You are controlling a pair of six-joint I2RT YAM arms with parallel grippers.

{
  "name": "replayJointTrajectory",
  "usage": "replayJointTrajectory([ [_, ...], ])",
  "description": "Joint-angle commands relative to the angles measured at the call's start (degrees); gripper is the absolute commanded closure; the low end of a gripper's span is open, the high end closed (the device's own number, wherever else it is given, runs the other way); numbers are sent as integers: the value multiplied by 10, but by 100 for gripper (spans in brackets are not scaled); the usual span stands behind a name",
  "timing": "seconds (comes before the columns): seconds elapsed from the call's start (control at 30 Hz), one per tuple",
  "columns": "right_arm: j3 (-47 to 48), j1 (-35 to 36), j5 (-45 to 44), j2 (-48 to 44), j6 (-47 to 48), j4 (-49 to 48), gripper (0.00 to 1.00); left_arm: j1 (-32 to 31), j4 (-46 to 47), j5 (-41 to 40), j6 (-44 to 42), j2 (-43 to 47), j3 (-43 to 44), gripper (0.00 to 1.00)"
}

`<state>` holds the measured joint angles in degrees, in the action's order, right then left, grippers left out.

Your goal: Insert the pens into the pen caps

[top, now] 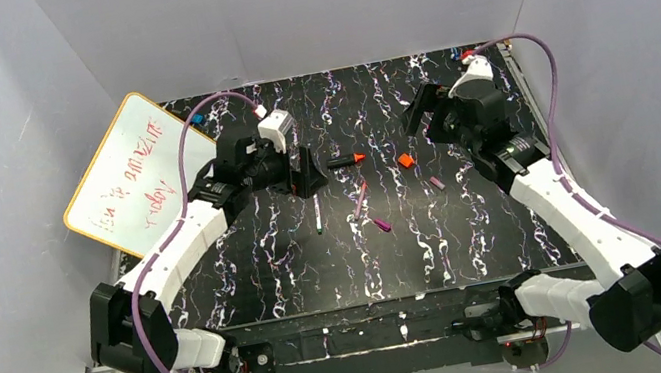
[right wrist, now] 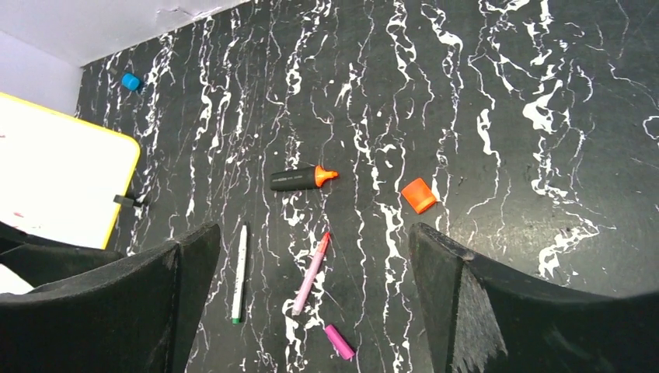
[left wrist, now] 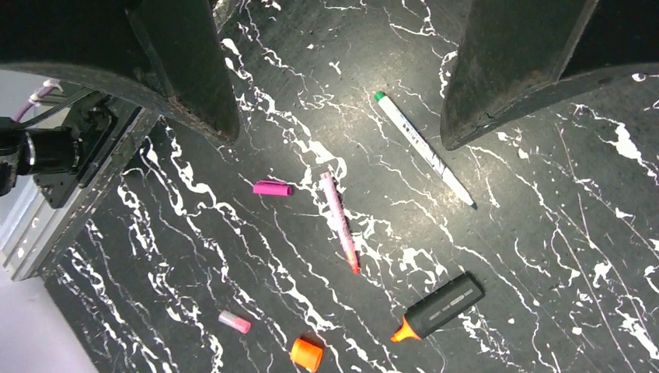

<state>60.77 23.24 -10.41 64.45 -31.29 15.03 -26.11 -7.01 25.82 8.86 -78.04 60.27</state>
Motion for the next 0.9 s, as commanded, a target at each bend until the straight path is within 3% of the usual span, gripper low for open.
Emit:
replayJointTrajectory([
  [0.0,-33,0,39,-39,60,-69,1,-7,-11,-29,-22,28,-16,2],
  [0.03,-41,0,108,-46,109,-79,1,-7,-11,-36,-28,23,-17,2],
  [0.13,-53,-1,164,-49,125,-107,1,-10,-16,-47,-63,4,-4,2],
  [0.3,-36,-1,194,-8,107,-96,1,-11,-1,-96,-197,-44,37,2],
  [0.57,-29,-1,216,-7,133,-93,1,-17,-18,-78,-424,-224,182,2],
  [0.8,-48,-1,196,-25,168,-75,1,-17,-53,-57,-475,-363,316,5],
  [0.87,-54,-2,194,-27,174,-72,1,-17,-63,-47,-477,-394,349,15],
])
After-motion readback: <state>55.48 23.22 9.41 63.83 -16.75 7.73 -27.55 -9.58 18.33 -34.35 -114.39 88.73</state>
